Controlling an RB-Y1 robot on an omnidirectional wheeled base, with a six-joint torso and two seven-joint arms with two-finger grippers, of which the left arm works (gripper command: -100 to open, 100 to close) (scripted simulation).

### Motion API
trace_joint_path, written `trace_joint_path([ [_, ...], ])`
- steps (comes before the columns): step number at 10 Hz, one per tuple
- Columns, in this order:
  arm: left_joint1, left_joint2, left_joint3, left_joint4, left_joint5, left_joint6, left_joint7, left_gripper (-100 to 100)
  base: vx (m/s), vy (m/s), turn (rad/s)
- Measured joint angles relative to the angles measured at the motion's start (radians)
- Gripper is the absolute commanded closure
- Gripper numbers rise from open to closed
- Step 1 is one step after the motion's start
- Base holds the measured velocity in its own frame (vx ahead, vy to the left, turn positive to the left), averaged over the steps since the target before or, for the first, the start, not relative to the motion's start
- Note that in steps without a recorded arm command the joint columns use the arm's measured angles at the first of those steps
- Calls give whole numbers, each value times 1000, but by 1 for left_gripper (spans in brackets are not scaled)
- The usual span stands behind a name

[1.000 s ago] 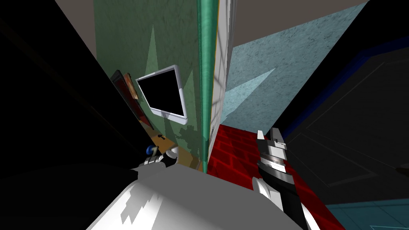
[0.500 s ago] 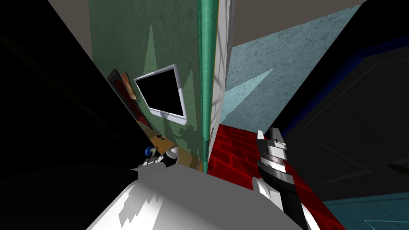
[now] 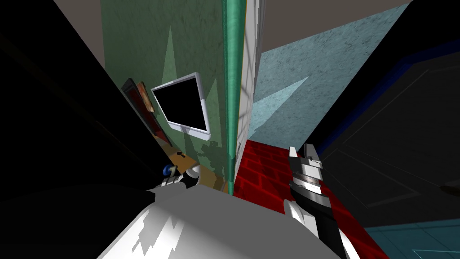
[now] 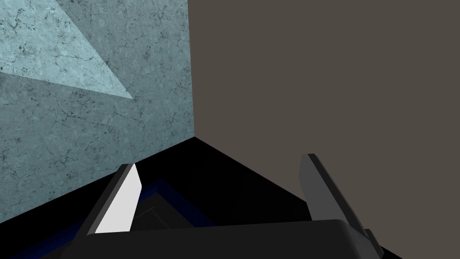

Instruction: Push the door open

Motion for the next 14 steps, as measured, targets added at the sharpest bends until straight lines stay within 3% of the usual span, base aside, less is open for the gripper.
trace_joint_path([
  [2,4,-29,11,-50,8,8,-18,100,-3,105,-1],
  [4,9,-18,29,-36,21,-9,-16,100,2,128,8],
  [5,11,-15,37,-51,27,-10,-22,100,3,76,81],
  [7,12,7,49,-47,34,-20,-22,100,0,36,5],
  [9,12,17,55,-42,38,-25,-20,100,0,4,-5],
  [10,12,3,57,-71,40,-18,-29,100,0,7,8],
  [11,13,18,58,-46,40,-23,-24,100,0,11,11],
  [14,12,31,58,-20,40,-32,-13,100,0,0,0],
])
